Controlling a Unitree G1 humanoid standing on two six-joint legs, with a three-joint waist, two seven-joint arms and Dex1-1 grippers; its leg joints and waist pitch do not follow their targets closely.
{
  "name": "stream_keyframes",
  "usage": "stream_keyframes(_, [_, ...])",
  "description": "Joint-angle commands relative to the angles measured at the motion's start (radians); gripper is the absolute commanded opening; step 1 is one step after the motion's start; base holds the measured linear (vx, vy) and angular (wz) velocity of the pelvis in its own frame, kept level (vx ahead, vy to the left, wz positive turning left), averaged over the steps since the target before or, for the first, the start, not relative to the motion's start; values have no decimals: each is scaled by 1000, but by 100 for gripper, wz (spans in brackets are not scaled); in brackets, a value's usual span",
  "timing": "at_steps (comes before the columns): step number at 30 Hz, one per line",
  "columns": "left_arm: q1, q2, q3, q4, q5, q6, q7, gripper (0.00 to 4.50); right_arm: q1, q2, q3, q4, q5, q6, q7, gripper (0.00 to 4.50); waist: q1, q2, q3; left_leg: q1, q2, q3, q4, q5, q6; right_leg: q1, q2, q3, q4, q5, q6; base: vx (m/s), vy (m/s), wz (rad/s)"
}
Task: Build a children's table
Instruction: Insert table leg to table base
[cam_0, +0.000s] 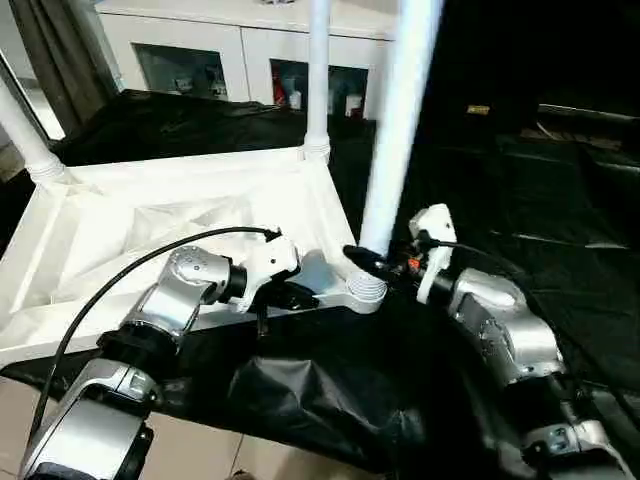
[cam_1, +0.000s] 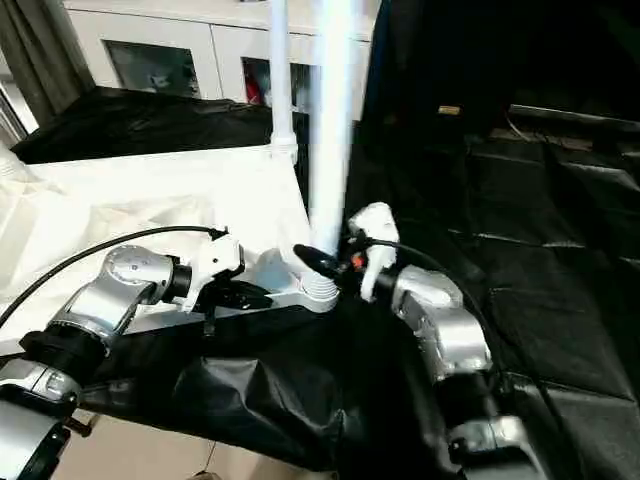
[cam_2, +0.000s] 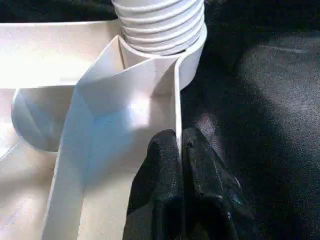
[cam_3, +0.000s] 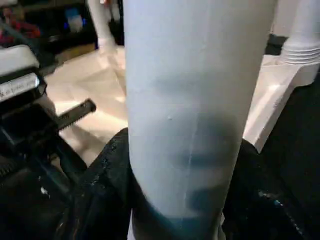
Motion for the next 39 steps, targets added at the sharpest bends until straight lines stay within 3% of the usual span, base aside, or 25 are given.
stream_keyframes(1, [-11,12,1,26,5,-5,-4,0,28,2,-23,42,4,-5,-20,188,5,13,-60,9,62,-23,-78,-136,30,47,-93,52,-75,-21,-283,0,0,0])
stream_keyframes(3, [-17,12,2,32,5,-6,-5,0,49,22,-54,52,27,-31,-36,188,5,11,-60,9,62,-23,-79,-148,26,49,-93,52,-75,-17,-288,0,0,0])
stream_keyframes(5, [-23,10,1,39,7,-9,-5,0,73,38,-74,60,39,-60,-45,188,7,22,-60,10,62,-24,-79,-159,22,47,-94,52,-76,-20,-289,0,0,0])
stream_keyframes(6, [-24,9,1,42,8,-10,-5,0,82,44,-79,63,39,-73,-48,188,7,16,-60,10,62,-23,-80,-166,19,48,-93,52,-77,-22,-289,0,0,0])
stream_keyframes(11, [-32,3,-1,51,10,-15,-2,0,127,71,-100,66,52,-131,-55,188,9,17,-60,9,62,-24,-80,-163,23,49,-94,52,-77,-28,-288,0,0,0])
stream_keyframes(12, [-34,2,-2,53,11,-15,-2,0,137,74,-100,65,48,-149,-56,188,12,35,-61,9,63,-26,-80,-163,21,48,-95,51,-75,-23,-289,0,0,0])
stream_keyframes(13, [-35,2,-2,55,11,-16,-1,0,140,74,-99,65,45,-157,-56,188,9,27,-60,10,63,-24,-81,-168,22,47,-92,50,-79,-19,-288,0,0,0])
stream_keyframes(16, [-49,-1,-4,75,12,-25,1,0,175,63,-66,53,-13,-248,-54,188,13,28,-63,9,61,-24,-79,-154,28,51,-93,50,-74,16,-292,0,0,0])
stream_keyframes(18, [-51,-2,-4,78,12,-26,2,0,183,55,-49,40,-33,-260,-51,188,13,27,-62,8,61,-24,-78,-149,33,51,-92,49,-74,21,-291,0,0,0])
stream_keyframes(23, [-51,-1,-4,77,11,-29,-4,0,158,11,19,11,-98,-228,-35,188,13,25,-60,7,61,-25,-79,-148,40,53,-91,49,-77,-16,-278,0,0,0])
stream_keyframes(28, [-44,-5,-5,75,10,-35,-4,0,133,-6,59,25,-127,-218,-7,188,13,16,-58,7,61,-24,-79,-149,46,51,-94,52,-80,-60,-271,0,0,0])
stream_keyframes(29, [-43,-6,-5,74,10,-36,-3,0,130,-9,65,27,-129,-217,-4,188,12,12,-58,6,60,-23,-78,-144,50,51,-94,52,-80,-66,-269,0,0,0])
stream_keyframes(36, [-30,-5,-4,61,7,-35,1,0,111,-17,85,61,-112,-173,44,188,11,9,-57,7,62,-23,-79,-149,54,49,-94,52,-81,-71,-270,0,0,0])
stream_keyframes(37, [-28,-3,-3,56,6,-35,-1,0,106,-16,84,73,-109,-170,52,188,8,-9,-52,5,61,-20,-80,-146,59,48,-94,53,-84,-77,-268,0,0,0])
stream_keyframes(39, [-26,-2,-3,53,4,-35,-4,0,101,-15,85,84,-107,-169,57,188,11,3,-52,8,63,-23,-82,-157,56,45,-96,52,-87,-124,-258,0,0,0])
